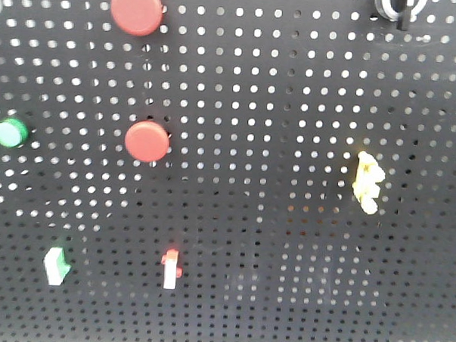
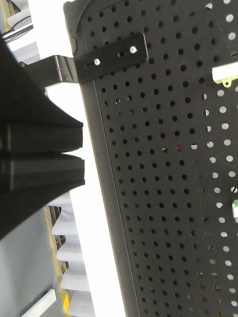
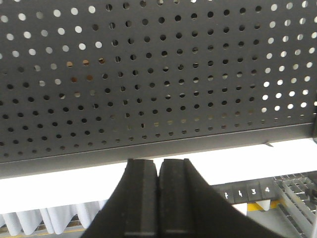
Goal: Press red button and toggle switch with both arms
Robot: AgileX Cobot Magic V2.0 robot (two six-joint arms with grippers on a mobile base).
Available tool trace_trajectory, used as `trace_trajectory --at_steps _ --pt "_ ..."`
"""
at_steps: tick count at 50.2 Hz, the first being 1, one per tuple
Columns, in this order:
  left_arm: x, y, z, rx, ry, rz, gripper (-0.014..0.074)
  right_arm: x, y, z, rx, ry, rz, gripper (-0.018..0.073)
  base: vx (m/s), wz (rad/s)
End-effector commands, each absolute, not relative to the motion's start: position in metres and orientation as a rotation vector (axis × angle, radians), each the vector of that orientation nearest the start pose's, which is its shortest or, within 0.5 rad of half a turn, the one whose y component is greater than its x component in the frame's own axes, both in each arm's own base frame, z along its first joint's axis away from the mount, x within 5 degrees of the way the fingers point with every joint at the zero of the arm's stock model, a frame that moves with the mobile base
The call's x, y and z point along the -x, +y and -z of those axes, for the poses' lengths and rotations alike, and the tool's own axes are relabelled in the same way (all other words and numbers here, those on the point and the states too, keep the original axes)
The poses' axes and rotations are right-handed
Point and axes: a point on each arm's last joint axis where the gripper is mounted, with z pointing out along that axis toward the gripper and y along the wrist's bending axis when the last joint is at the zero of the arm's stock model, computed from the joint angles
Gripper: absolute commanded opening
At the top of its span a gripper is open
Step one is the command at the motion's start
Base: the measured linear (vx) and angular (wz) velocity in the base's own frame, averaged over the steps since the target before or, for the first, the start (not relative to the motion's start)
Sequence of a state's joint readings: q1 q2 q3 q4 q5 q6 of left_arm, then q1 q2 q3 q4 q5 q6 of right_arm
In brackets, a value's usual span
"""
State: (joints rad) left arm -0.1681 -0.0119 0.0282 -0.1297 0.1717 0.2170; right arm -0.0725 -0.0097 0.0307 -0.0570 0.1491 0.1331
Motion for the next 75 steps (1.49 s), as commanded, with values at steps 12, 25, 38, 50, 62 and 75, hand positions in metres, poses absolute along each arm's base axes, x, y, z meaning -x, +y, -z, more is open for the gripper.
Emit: trace_trajectory --at_steps 12,25,38,50,62,75 --pt "-0.056 -0.011 -0.185 -0.205 1.598 0.082 0.0002 -0.056 -0.005 -0.195 -0.104 1.557 0.017 -0.0003 0.02 0.0" --pt "-0.056 -0.011 -0.185 -0.208 1.598 0.08 0.0002 -0.056 -0.005 -0.195 -0.104 1.557 0.017 -0.0003 0.0 0.0" --pt "-0.056 -0.009 -0.196 -0.178 1.486 0.075 0.0002 -0.055 -0.004 -0.204 -0.099 1.471 0.007 -0.0003 0.0 0.0" --pt "-0.045 -0.003 -0.249 0.065 1.19 0.306 0.0002 -0.041 -0.002 -0.268 -0.088 1.189 -0.025 -0.0003 0.0 0.0" --pt "-0.045 -0.007 -0.338 -0.006 1.222 0.278 0.0002 -0.028 -0.002 -0.387 -0.057 1.124 0.041 -0.0003 0.0 0.0" --pt "-0.09 -0.019 -0.436 -0.127 1.414 0.207 0.0002 -0.046 -0.005 -0.483 -0.07 1.21 0.059 -0.0003 0.0 0.0"
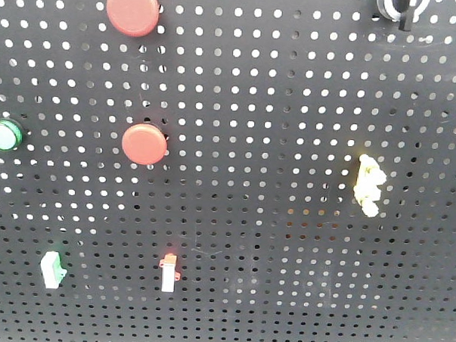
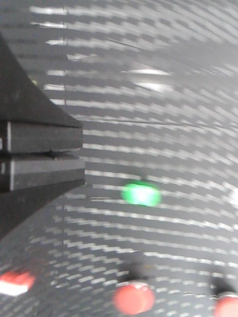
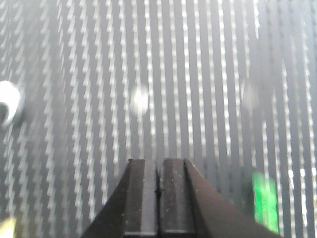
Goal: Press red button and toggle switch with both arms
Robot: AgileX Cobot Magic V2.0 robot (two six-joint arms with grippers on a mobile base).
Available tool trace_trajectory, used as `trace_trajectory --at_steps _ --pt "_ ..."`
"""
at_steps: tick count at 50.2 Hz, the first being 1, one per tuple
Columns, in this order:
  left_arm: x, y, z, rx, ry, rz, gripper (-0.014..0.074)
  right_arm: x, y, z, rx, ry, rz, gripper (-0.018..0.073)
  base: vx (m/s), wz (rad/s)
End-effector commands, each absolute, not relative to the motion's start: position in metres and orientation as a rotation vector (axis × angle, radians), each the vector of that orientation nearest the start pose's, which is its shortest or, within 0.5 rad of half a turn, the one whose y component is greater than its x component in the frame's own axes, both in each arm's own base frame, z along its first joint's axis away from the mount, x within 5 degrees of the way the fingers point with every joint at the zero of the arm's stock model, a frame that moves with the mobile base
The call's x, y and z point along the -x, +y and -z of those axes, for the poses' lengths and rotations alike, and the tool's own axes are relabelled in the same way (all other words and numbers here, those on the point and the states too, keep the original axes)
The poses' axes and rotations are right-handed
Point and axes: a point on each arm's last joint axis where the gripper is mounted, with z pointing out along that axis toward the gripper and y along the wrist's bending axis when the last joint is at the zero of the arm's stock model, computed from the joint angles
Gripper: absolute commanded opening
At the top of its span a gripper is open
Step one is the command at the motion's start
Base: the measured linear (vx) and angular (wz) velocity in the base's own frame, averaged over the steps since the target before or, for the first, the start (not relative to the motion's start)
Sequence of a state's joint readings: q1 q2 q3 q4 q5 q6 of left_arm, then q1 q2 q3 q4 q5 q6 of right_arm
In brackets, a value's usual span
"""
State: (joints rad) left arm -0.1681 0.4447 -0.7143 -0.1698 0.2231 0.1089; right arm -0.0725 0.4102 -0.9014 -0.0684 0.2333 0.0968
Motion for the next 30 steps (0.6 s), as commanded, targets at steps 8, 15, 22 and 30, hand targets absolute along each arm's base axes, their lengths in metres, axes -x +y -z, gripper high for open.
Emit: trace_trajectory --at_steps 8,15,22,30 --pt "-0.098 -0.021 -0.477 -0.121 1.364 0.22 0.0002 -0.056 -0.006 -0.49 -0.081 1.24 0.045 -0.0003 0.0 0.0" --pt "-0.087 -0.023 -0.495 -0.11 1.327 0.297 0.0002 -0.057 -0.004 -0.488 -0.115 1.266 -0.031 -0.0003 0.0 0.0" --pt "-0.097 -0.038 -0.499 -0.27 1.392 0.352 0.0002 -0.058 -0.002 -0.488 -0.146 1.263 -0.122 -0.0003 0.0 0.0" --pt "-0.112 -0.076 -0.508 -0.603 1.324 0.6 0.0002 -0.064 -0.001 -0.488 -0.167 1.271 -0.176 -0.0003 0.0 0.0"
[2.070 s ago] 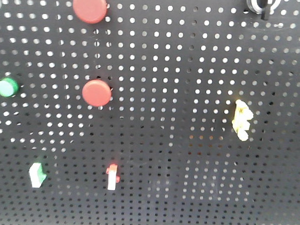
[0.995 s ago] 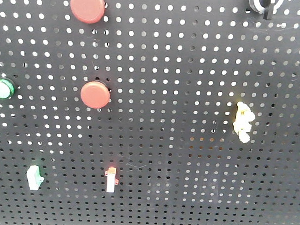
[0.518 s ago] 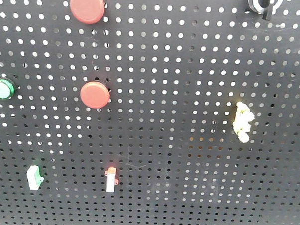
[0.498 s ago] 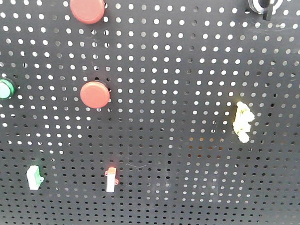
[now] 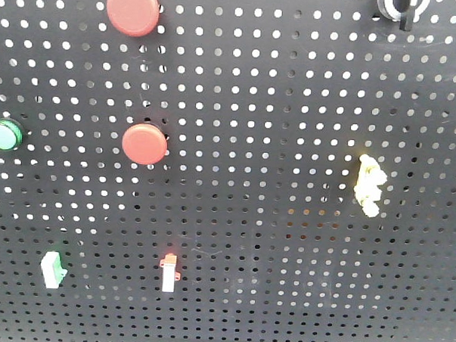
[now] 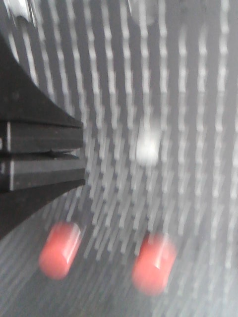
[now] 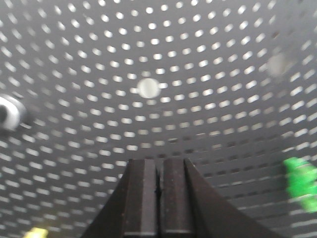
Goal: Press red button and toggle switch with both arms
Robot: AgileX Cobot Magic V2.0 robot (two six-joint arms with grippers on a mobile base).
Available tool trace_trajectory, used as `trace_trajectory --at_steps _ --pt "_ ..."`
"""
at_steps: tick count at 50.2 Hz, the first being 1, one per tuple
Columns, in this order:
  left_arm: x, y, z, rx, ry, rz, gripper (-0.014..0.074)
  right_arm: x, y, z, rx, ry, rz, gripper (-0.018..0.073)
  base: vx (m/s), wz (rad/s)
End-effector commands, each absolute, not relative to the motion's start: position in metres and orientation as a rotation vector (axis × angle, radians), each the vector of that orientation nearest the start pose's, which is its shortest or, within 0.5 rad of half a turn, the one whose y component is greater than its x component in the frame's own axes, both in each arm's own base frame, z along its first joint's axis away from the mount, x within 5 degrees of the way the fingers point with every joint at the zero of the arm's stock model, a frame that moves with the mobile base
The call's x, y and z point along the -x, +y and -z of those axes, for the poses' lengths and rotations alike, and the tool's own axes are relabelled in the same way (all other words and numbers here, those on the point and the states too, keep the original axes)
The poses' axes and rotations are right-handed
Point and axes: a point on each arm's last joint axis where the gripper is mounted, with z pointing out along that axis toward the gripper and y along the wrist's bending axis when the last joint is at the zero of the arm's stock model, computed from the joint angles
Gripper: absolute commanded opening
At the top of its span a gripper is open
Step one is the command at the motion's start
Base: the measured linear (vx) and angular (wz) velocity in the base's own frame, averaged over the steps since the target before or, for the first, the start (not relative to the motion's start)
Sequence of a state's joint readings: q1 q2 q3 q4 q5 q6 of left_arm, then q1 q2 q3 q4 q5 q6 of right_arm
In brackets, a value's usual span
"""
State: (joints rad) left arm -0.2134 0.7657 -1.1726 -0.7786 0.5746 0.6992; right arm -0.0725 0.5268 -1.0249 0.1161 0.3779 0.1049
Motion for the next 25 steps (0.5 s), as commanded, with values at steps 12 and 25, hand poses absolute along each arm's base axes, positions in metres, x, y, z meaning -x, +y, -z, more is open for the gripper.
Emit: trace_trajectory --at_steps 12,25 --pt "-0.162 -0.102 -0.536 -0.637 1.233 0.784 0.0002 -0.072 -0.001 -0.484 -0.158 1.313 -0.161 -0.0003 0.0 0.0" --pt "-0.217 -0.118 -0.546 -0.624 1.266 0.824 0.0002 -0.072 -0.001 -0.483 -0.155 1.325 -0.154 -0.0003 0.0 0.0"
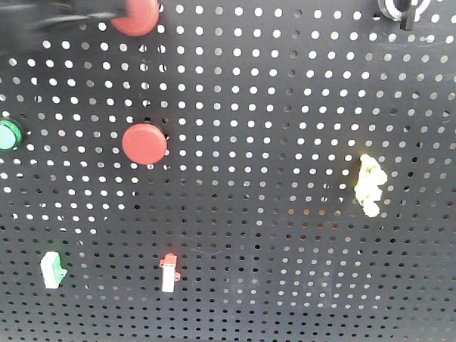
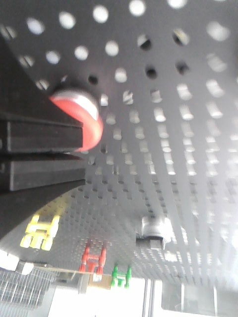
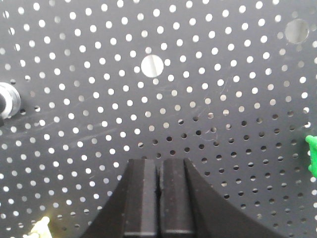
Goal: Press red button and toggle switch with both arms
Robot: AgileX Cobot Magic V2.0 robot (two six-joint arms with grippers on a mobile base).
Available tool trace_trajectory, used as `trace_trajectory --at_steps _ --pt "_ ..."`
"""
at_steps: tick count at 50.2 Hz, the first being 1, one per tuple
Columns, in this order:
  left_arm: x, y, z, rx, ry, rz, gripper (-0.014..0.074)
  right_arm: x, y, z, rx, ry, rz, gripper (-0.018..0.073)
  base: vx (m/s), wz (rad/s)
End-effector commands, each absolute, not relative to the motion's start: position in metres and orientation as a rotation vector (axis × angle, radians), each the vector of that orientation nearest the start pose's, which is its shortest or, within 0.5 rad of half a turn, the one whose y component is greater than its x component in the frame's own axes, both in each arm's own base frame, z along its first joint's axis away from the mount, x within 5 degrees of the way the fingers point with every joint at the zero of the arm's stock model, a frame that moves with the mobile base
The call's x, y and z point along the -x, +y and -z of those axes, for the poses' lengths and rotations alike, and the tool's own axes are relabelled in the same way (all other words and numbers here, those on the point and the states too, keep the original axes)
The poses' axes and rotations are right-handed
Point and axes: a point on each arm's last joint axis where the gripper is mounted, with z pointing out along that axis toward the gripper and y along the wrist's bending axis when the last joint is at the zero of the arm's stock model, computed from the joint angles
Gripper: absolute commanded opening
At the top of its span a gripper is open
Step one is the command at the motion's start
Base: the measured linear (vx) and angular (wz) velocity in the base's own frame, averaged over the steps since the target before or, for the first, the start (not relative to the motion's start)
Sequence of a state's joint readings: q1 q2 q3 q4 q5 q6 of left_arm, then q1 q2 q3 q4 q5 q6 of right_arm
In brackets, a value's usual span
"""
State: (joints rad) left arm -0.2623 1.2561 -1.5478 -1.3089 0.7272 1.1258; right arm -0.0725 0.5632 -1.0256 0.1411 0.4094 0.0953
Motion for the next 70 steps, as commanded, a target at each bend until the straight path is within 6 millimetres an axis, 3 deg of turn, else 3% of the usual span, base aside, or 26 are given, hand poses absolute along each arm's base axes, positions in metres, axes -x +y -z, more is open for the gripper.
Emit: trace_trajectory --at_steps 1,9,19,30,36,43,51,58,64,70 --pt "-0.219 -0.119 -0.546 -0.622 1.269 0.824 0.0002 -0.072 -0.001 -0.483 -0.155 1.325 -0.154 -0.0003 0.0 0.0" --pt "-0.237 -0.121 -0.536 -0.615 1.314 0.77 0.0002 -0.072 -0.001 -0.483 -0.155 1.325 -0.154 -0.0003 0.0 0.0" --pt "-0.235 -0.12 -0.537 -0.618 1.313 0.755 0.0002 -0.072 -0.001 -0.483 -0.154 1.33 -0.153 -0.0003 0.0 0.0" --pt "-0.193 -0.114 -0.549 -0.769 1.266 0.7 0.0002 -0.074 0.004 -0.474 -0.078 1.435 -0.141 -0.0003 0.0 0.0" --pt "-0.165 -0.105 -0.552 -0.742 1.228 0.68 0.0002 -0.073 0.014 -0.474 0.004 1.439 -0.228 -0.0003 0.0 0.0" --pt "-0.134 -0.093 -0.539 -0.706 1.224 0.661 0.0002 -0.076 0.03 -0.479 0.138 1.387 -0.393 -0.0003 0.0 0.0" --pt "-0.114 -0.085 -0.5 -0.671 1.293 0.664 0.0002 -0.105 0.051 -0.482 0.309 1.335 -0.702 -0.0003 0.0 0.0" --pt "-0.105 -0.081 -0.474 -0.628 1.336 0.675 0.0002 -0.148 0.054 -0.484 0.265 1.32 -0.946 -0.0003 0.0 0.0" --pt "-0.101 -0.078 -0.467 -0.588 1.347 0.683 0.0002 -0.179 0.064 -0.489 0.292 1.362 -0.979 -0.0003 0.0 0.0" --pt "-0.103 -0.076 -0.469 -0.534 1.349 0.697 0.0002 -0.189 0.098 -0.501 0.43 1.369 -0.955 -0.0003 0.0 0.0"
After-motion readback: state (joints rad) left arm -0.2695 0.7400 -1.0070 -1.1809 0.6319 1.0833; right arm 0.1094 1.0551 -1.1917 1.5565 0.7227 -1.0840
